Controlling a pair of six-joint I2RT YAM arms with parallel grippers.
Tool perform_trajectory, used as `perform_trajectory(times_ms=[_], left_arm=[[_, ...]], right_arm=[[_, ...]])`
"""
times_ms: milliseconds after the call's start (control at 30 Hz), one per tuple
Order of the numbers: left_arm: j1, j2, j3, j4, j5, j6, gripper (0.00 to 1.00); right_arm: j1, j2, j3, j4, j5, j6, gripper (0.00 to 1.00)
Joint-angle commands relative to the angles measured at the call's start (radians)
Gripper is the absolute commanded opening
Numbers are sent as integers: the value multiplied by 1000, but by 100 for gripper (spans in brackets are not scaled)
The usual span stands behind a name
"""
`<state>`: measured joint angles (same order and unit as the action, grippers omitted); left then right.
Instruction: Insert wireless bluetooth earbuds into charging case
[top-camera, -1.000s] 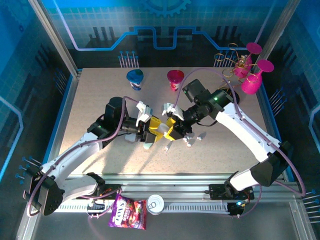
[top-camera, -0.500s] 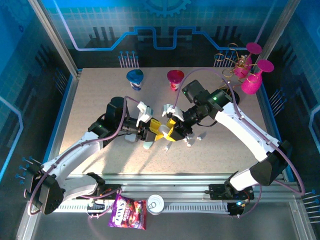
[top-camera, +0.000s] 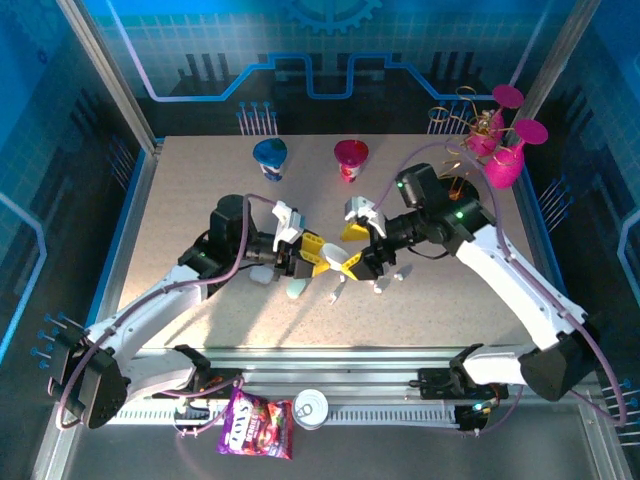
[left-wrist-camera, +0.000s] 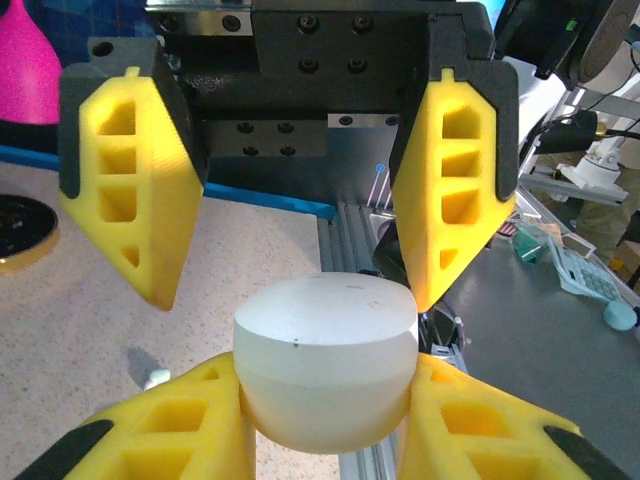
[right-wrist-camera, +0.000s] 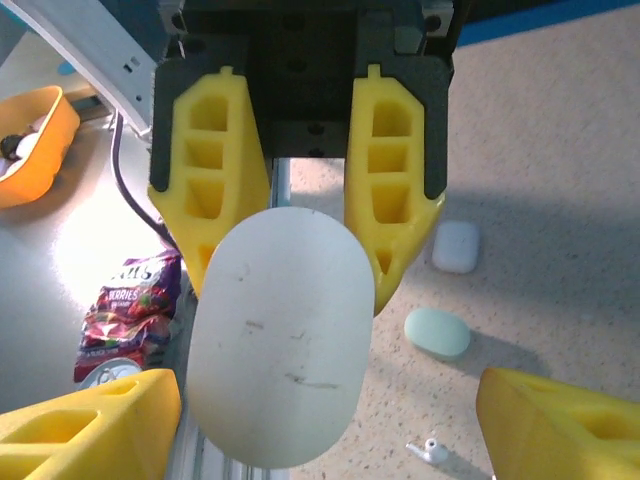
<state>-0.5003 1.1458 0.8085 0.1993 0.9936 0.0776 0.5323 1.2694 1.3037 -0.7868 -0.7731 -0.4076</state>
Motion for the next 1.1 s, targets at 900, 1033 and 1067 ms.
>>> perform_trajectory(times_ms=[900,1033,1067], left_arm=[[1,-15,-15,119,4,-87,26],[1,-8,-18,135,-2,-88,26],[2,-5,-19,139,-7,-88,26]], right_arm=[[-117,-85,-116,422,115,350,78],[-121,-101,-122,427,117,350,78],[-123,-109,-128,436,103,350,79]])
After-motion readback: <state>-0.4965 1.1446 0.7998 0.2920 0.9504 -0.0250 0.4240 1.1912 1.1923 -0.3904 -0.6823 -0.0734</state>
